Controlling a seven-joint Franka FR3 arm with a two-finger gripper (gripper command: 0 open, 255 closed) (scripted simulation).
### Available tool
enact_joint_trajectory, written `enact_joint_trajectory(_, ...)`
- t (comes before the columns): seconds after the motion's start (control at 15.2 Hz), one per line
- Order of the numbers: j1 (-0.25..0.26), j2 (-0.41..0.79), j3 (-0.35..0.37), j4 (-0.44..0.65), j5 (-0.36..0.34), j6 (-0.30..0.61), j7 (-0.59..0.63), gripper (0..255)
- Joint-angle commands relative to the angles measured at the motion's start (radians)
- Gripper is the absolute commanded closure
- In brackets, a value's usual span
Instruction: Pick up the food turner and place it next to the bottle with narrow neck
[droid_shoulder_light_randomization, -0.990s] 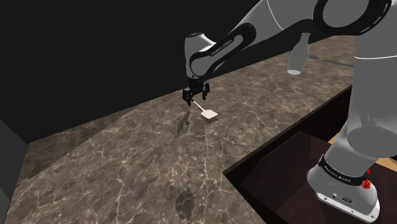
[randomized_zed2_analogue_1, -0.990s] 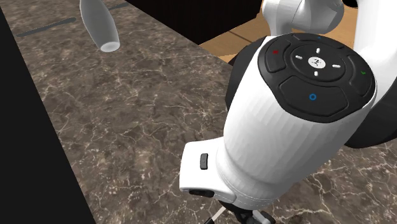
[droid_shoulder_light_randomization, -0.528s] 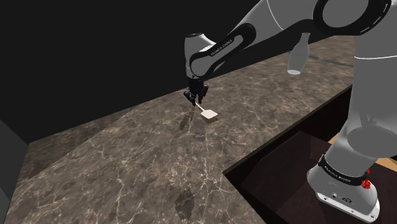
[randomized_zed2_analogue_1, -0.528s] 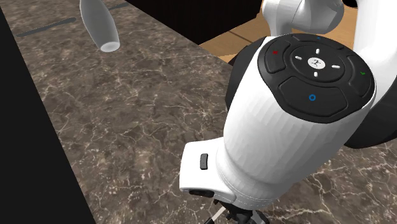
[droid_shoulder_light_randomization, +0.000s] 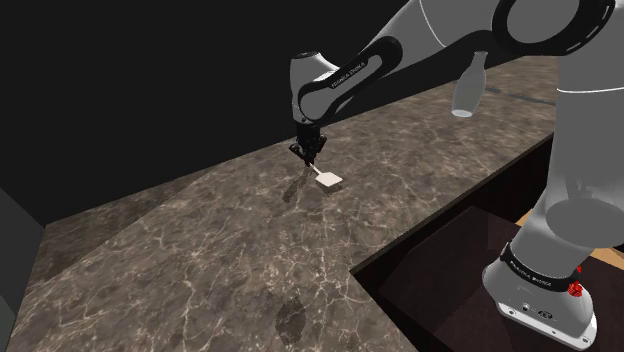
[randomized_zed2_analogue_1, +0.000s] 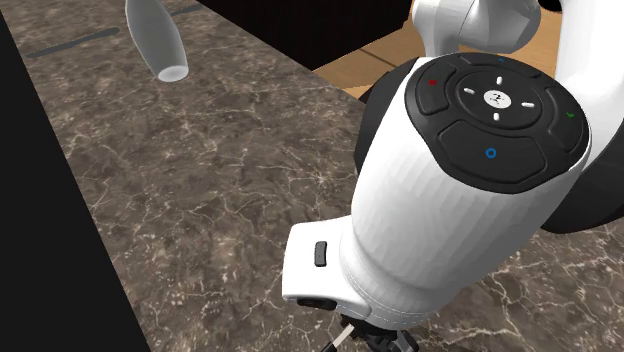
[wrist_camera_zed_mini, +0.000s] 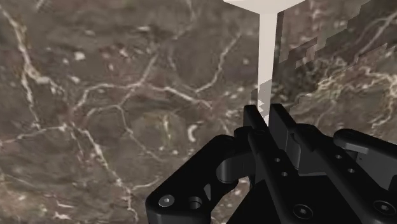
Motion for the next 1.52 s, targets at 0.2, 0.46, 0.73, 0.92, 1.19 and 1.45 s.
enact_joint_trajectory(0.2,-0.002,-0.026,0.004,0.019,0.009,-0.045,-0.007,255)
enact_joint_trajectory(0.46,-0.004,-0.05,0.007,0.043,0.017,-0.091,-0.013,255)
enact_joint_trajectory(0.73,-0.005,-0.07,0.009,0.069,0.024,-0.138,-0.018,255)
enact_joint_trajectory(0.92,-0.006,-0.084,0.011,0.092,0.029,-0.174,-0.022,255)
enact_joint_trajectory(1.19,-0.007,-0.099,0.012,0.126,0.034,-0.222,-0.026,255)
enact_joint_trajectory(1.45,-0.007,-0.112,0.014,0.163,0.038,-0.272,-0.03,255)
